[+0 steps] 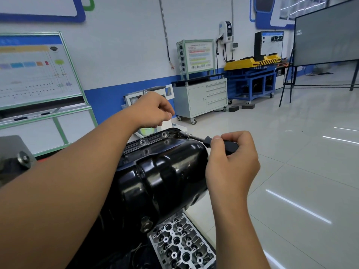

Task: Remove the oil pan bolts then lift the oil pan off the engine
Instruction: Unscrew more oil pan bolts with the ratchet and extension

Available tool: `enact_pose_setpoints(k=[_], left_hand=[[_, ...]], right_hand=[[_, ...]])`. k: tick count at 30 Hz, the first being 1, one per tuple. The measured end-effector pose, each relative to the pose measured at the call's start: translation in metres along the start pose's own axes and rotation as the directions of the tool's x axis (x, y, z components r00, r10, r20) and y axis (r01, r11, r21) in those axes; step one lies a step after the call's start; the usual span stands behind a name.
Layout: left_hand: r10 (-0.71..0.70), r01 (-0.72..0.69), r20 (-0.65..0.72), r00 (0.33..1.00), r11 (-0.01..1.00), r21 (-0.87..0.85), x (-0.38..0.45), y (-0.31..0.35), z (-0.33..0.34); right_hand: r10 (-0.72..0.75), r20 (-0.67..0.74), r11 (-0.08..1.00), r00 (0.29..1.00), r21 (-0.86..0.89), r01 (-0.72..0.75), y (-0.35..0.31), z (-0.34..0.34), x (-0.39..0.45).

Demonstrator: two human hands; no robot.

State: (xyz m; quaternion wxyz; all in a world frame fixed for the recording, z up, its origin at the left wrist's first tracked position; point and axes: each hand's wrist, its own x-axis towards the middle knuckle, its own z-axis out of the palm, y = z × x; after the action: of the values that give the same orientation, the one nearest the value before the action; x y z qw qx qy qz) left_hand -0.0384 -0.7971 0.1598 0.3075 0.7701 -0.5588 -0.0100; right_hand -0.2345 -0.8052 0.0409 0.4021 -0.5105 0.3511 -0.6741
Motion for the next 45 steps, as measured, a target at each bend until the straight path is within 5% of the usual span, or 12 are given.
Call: enact_pose_setpoints(k=[11, 19, 24, 26, 28, 30, 32, 37, 45], left_hand=[[-0.136, 0.146, 0.057, 0.989, 0.868, -0.475, 0.0, 0.005, 0.0], [-0.235, 0.232, 0.102, 0.967, 0.636, -0.736, 0.001, 0.008, -0.002], [-0.249, 0.376, 0.293, 0.923, 0.421, -0.825, 0.002, 0.006, -0.002], [-0.24, 0.427, 0.353, 0.904, 0.464, -0.776, 0.002, 0.008, 0.003], [-0.238, 0.416, 0.349, 0.906, 0.642, -0.644, -0.001, 0.013, 0.011], [-0.163, 0.272, 0.279, 0.946, 0.869, -0.414, -0.004, 0.017, 0.017], [-0.001, 0.093, 0.322, 0.947, 0.958, -0.272, -0.009, 0.021, 0.019], [0.254, -0.191, 0.477, 0.841, 0.966, -0.177, -0.017, 0.034, 0.018], [0.32, -0.297, 0.537, 0.78, 0.946, -0.132, -0.02, 0.05, 0.029]], right_hand=[[0.017, -0.006, 1.0, 1.0, -0.008, -0.017, 0.003, -0.001, 0.0], [0.017, -0.018, 0.999, 1.0, 0.031, -0.016, 0.004, 0.001, -0.004], [-0.073, 0.126, 0.996, 0.989, -0.036, 0.078, 0.0, -0.006, 0.007], [-0.116, 0.199, 0.988, 0.973, -0.076, 0.133, -0.002, -0.009, 0.012], [-0.147, 0.253, 0.98, 0.956, -0.094, 0.176, -0.005, -0.011, 0.014], [-0.172, 0.286, 0.974, 0.943, -0.093, 0.206, -0.006, -0.012, 0.014], [-0.185, 0.312, 0.97, 0.932, -0.092, 0.224, -0.007, -0.014, 0.015], [-0.22, 0.406, 0.955, 0.887, -0.096, 0.281, -0.008, -0.023, 0.019], [-0.277, 0.482, 0.928, 0.831, -0.089, 0.361, -0.006, -0.032, 0.028]])
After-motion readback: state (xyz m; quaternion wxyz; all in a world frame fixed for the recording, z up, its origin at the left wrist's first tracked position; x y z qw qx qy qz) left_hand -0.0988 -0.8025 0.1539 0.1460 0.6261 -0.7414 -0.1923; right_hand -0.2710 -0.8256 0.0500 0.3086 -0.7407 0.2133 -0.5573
